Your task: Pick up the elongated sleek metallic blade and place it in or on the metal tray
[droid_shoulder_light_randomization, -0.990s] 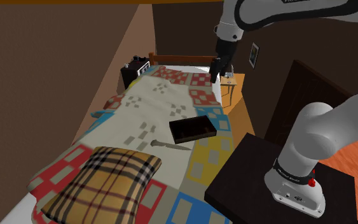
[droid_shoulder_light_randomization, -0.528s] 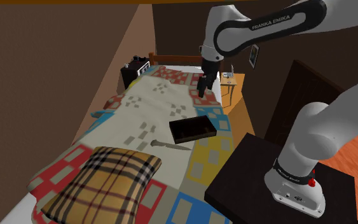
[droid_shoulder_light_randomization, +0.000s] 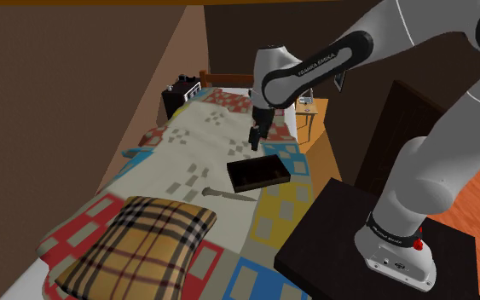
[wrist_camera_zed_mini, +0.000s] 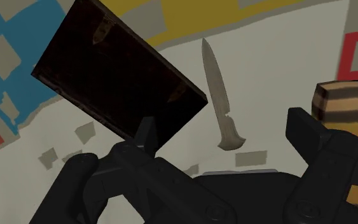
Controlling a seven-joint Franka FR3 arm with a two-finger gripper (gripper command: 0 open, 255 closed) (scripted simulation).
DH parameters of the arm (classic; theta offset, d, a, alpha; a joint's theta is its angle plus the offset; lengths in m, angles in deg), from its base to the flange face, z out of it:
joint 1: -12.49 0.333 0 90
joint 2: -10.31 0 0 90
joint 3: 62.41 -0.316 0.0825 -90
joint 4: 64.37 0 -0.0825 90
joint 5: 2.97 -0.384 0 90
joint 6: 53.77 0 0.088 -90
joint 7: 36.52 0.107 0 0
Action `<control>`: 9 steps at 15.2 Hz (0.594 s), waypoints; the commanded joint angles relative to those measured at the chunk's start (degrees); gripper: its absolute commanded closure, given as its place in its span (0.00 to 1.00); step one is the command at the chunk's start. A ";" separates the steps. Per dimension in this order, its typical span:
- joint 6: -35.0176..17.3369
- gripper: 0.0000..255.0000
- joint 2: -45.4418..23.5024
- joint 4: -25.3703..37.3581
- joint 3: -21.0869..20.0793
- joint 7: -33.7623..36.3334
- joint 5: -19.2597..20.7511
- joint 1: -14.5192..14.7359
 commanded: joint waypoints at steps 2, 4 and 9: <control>-4.53 0.00 -6.57 1.51 -0.51 -0.49 0.36 0.50; -7.24 0.00 -10.93 2.77 -0.76 -0.84 0.73 0.75; -13.02 0.00 -22.03 7.10 -1.33 -1.39 2.09 1.38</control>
